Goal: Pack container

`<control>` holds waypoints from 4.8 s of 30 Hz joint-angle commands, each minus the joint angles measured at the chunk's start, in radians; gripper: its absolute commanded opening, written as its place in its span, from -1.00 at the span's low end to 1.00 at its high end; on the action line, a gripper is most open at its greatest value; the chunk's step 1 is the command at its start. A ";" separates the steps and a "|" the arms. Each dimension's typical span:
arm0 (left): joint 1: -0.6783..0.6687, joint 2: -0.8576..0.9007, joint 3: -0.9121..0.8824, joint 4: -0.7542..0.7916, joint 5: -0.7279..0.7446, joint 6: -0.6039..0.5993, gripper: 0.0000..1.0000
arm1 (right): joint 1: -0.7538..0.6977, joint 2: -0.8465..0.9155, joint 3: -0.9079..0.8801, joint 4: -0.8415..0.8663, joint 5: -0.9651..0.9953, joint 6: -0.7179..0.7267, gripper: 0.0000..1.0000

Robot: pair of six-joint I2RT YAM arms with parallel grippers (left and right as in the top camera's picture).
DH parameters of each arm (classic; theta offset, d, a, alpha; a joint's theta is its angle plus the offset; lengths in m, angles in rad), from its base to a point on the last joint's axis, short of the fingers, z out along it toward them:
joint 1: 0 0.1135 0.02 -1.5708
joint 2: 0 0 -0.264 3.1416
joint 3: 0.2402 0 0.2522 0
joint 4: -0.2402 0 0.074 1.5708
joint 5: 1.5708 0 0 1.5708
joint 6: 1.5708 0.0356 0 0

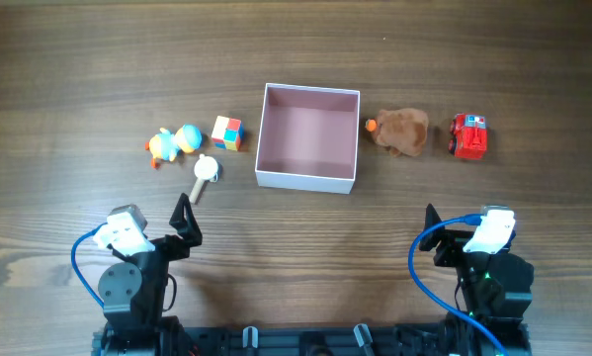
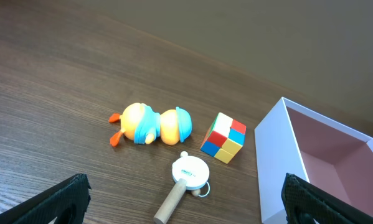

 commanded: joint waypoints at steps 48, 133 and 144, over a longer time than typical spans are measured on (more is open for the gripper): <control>-0.006 -0.012 -0.012 0.006 0.019 -0.005 1.00 | -0.004 -0.013 -0.004 0.002 -0.013 0.011 0.99; -0.005 1.184 1.020 -0.324 0.191 0.003 0.99 | -0.004 1.014 0.938 -0.372 -0.066 0.016 1.00; -0.005 1.434 1.130 -0.404 0.041 0.086 1.00 | -0.002 1.355 1.089 -0.305 -0.319 -0.031 0.99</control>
